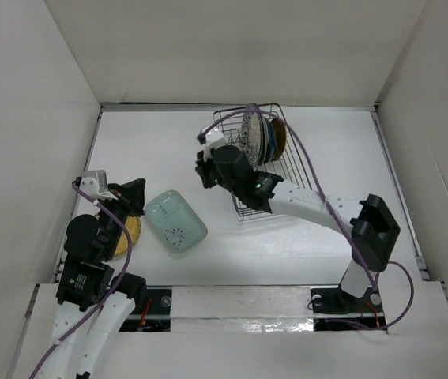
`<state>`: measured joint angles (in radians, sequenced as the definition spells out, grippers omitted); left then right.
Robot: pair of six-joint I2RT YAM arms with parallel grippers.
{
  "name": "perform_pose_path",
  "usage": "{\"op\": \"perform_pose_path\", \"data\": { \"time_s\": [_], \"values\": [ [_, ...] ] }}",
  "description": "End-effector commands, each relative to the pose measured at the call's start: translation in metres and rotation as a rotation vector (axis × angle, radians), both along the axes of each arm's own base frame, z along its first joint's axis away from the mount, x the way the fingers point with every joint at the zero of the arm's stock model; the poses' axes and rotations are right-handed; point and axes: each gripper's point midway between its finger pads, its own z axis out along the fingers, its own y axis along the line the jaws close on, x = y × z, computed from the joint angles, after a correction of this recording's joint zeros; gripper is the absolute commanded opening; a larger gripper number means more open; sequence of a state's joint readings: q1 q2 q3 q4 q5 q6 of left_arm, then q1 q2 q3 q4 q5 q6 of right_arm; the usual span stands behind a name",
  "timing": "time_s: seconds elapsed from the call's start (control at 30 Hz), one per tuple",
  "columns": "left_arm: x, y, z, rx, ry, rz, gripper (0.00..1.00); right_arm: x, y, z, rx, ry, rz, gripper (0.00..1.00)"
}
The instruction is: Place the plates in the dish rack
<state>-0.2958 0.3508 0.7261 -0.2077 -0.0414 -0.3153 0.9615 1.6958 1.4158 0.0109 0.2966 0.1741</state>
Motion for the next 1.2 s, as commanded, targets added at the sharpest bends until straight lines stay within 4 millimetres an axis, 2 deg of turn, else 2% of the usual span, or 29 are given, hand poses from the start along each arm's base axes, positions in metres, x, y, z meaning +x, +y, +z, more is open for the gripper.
{"op": "perform_pose_path", "data": {
  "time_s": [0.0, 0.03, 0.1, 0.13, 0.2, 0.27, 0.3, 0.47, 0.57, 0.67, 0.8, 0.9, 1.0, 1.03, 1.1, 1.17],
  "values": [
    [0.004, 0.001, 0.005, -0.01, -0.021, 0.01, 0.0, -0.039, 0.04, -0.051, -0.007, 0.13, 0.194, 0.08],
    [0.004, 0.0, 0.005, -0.01, -0.021, 0.007, 0.0, -0.037, 0.041, -0.066, -0.025, 0.156, 0.181, 0.21],
    [0.003, 0.0, 0.005, -0.012, -0.022, 0.006, 0.02, -0.036, 0.043, -0.079, -0.039, 0.184, 0.173, 0.36],
    [0.002, 0.0, 0.006, -0.012, -0.027, 0.004, 0.05, -0.035, 0.046, -0.094, -0.061, 0.209, 0.173, 0.48],
    [0.001, 0.0, 0.006, -0.012, -0.028, 0.001, 0.12, -0.039, 0.05, -0.107, -0.094, 0.254, 0.191, 0.56],
    [0.001, 0.0, 0.006, -0.012, -0.03, 0.0, 0.15, -0.04, 0.051, -0.13, -0.131, 0.302, 0.19, 0.58],
    [0.0, 0.0, 0.006, -0.012, -0.03, -0.002, 0.16, -0.04, 0.051, -0.136, -0.134, 0.319, 0.18, 0.6],
    [-0.003, -0.001, 0.01, -0.017, -0.046, -0.011, 0.19, -0.034, 0.04, -0.169, -0.161, 0.396, 0.113, 0.61],
    [-0.003, -0.001, 0.01, -0.015, -0.046, -0.014, 0.2, -0.044, 0.046, -0.188, -0.168, 0.444, 0.163, 0.61],
    [-0.003, -0.001, 0.011, -0.016, -0.049, -0.014, 0.21, -0.054, 0.054, -0.201, -0.157, 0.489, 0.219, 0.59],
    [-0.003, -0.001, 0.011, -0.016, -0.051, -0.013, 0.21, -0.053, 0.064, -0.208, -0.13, 0.505, 0.233, 0.51],
    [-0.003, -0.001, 0.011, -0.015, -0.053, -0.011, 0.21, -0.053, 0.068, -0.217, -0.128, 0.524, 0.233, 0.38],
    [-0.004, 0.0, 0.011, -0.016, -0.054, -0.009, 0.21, -0.053, 0.073, -0.221, -0.105, 0.541, 0.232, 0.14],
    [-0.004, 0.0, 0.012, -0.017, -0.057, -0.006, 0.21, -0.052, 0.073, -0.223, -0.101, 0.545, 0.218, 0.0],
    [-0.004, 0.001, 0.011, -0.016, -0.054, -0.002, 0.22, -0.045, 0.07, -0.216, -0.081, 0.538, 0.191, 0.0],
    [-0.005, 0.002, 0.012, -0.019, -0.058, 0.0, 0.21, -0.037, 0.072, -0.198, -0.039, 0.488, 0.173, 0.0]
  ]
}}
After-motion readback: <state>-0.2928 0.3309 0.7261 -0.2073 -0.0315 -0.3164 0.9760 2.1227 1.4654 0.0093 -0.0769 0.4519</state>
